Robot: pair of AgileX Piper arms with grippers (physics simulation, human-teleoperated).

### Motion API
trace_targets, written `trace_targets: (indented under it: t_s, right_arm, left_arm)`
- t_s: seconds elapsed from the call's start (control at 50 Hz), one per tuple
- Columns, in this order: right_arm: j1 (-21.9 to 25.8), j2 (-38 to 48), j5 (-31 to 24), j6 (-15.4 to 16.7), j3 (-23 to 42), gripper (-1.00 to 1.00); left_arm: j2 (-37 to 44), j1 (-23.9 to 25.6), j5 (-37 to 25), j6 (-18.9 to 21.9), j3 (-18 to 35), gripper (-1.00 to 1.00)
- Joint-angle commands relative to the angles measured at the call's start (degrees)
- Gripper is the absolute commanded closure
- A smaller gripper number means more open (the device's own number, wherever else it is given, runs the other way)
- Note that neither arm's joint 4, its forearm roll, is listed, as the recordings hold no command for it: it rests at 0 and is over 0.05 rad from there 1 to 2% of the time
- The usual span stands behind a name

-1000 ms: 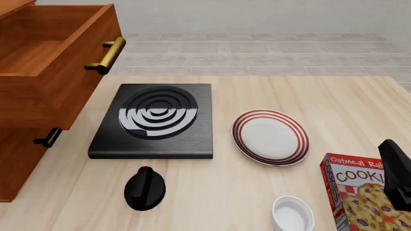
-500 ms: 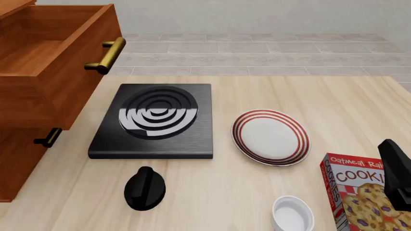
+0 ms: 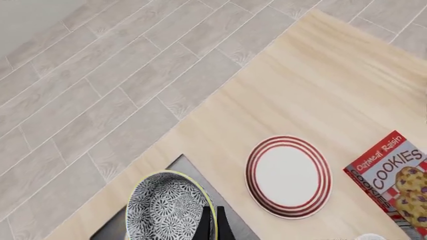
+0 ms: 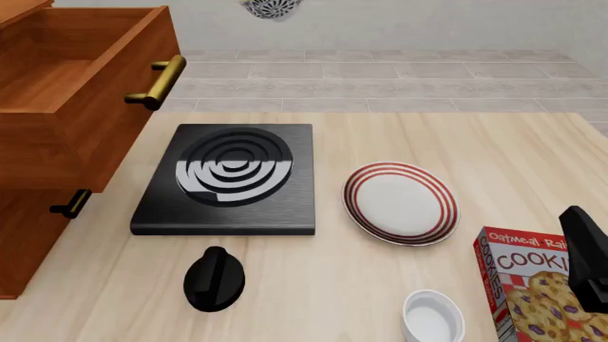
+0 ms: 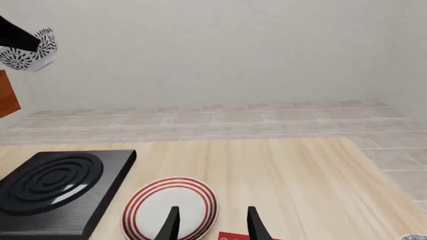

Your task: Pick the akita bowl in the top layer of the wooden cabinet and place it on the plate.

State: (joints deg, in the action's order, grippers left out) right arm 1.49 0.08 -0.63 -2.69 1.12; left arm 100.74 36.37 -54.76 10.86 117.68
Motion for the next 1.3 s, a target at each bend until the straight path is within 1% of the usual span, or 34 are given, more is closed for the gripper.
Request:
trace_targets:
  t_s: [0.02, 0.22, 0.4, 0.72, 0.96, 1.3]
  right_arm:
    - [0.02, -0.02, 0.11, -0.01, -0.05, -1.00]
    - [0.13, -0.02, 0.02, 0.07, 0.01, -1.00]
    - [0.12, -0.02, -0.05, -0.05, 0.00, -1.00]
    - [0.17, -0.03, -0.12, 0.06, 0.15, -1.00]
    - [0.10, -0.02, -0.03, 0.01, 0.14, -1.00]
    - [0.16, -0.05, 0.09, 0.14, 0.16, -1.00]
  left_arm:
    - [0.25, 1.44, 3.30, 1.15, -3.49, 1.00]
    - [0.78, 3.01, 6.58, 2.06, -7.86, 1.00]
    - [1.96, 4.10, 7.90, 2.47, -8.83, 1.00]
    - [3.44, 5.79, 11.47, 3.96, -12.75, 1.00]
    - [4.69, 6.54, 12.83, 5.20, -13.82, 1.00]
    - [6.49, 8.74, 15.86, 5.81, -16.91, 1.00]
